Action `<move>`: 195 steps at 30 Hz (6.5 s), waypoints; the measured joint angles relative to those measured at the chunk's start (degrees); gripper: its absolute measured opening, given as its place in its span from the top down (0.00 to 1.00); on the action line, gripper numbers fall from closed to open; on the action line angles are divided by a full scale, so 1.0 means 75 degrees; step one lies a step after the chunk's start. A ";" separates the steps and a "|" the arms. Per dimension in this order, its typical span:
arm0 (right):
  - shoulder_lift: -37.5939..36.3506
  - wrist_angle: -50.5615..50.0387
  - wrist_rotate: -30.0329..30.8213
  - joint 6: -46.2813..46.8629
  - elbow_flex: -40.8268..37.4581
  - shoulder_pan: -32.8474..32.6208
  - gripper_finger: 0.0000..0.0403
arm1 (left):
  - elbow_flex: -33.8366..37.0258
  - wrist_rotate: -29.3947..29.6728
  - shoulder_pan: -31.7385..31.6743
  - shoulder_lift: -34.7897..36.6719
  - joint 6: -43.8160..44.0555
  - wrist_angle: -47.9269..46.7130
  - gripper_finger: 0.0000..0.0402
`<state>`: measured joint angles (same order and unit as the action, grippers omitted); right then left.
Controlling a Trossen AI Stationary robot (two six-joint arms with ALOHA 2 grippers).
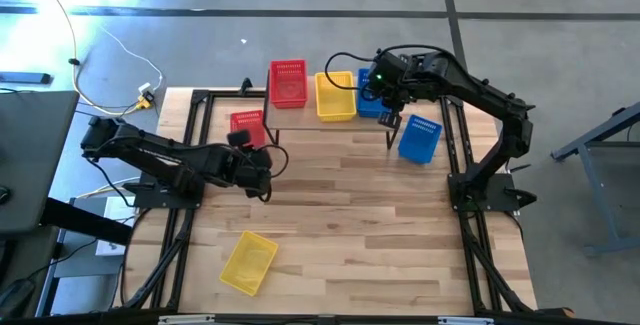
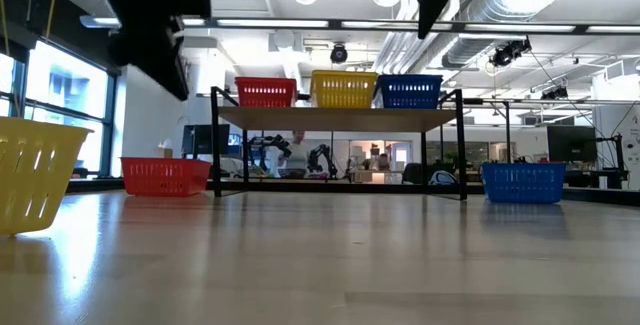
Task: Stack baskets on shelf by color
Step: Stack the red bin on top of the red bins on the shelf
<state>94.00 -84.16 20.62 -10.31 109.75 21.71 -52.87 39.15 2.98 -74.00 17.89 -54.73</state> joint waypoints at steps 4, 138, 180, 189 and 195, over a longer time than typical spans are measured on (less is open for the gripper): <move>0.0000 0.0000 0.0000 0.0057 0.0000 0.0000 0.82 | 0.0340 -0.0477 -0.0274 0.0077 -0.0052 -0.0017 0.73; 0.0000 0.0221 -0.0373 0.0312 0.0000 0.0000 0.82 | -0.4689 -0.1541 -0.4148 0.0722 -0.5018 -0.0203 1.00; 0.0000 0.0219 -0.0373 0.0723 0.0000 0.0000 0.82 | -0.6259 -0.4109 -0.5348 -0.3020 -0.6423 -0.2113 1.00; 0.0000 0.0217 -0.0373 0.0721 0.0000 0.0000 0.82 | -0.6256 -0.4132 -0.5348 -0.3040 -0.6481 -0.2132 0.98; 0.0000 0.0216 -0.0373 0.0790 0.0000 0.0000 0.82 | -0.6256 -0.4123 -0.5348 -0.3040 -0.6478 -0.2065 0.88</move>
<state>94.00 -82.54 17.82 -4.38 109.75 21.71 -99.79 8.23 -37.12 -96.79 -30.70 -70.22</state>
